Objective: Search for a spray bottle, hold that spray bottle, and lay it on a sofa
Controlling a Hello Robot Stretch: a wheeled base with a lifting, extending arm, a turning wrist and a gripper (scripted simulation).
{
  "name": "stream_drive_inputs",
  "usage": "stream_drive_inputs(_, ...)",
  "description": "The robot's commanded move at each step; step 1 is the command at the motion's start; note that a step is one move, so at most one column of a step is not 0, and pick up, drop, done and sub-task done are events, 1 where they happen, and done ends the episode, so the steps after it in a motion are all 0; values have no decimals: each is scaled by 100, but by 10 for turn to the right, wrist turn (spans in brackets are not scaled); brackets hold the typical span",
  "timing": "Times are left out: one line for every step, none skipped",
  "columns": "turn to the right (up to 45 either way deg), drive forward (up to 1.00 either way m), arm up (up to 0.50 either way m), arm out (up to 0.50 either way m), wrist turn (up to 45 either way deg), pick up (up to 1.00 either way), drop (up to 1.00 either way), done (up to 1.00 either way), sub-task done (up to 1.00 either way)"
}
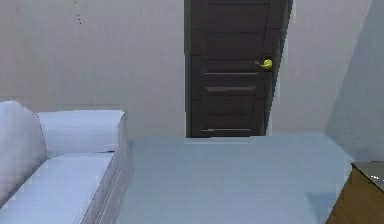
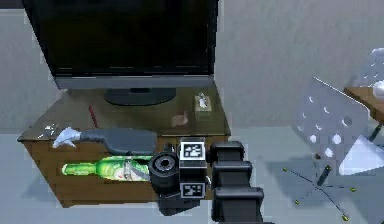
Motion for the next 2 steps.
stream_drive_inputs(-60,0,0,0,0,0,0,0,0)
stream_drive_inputs(0,40,0,0,0,0,0,0,0)
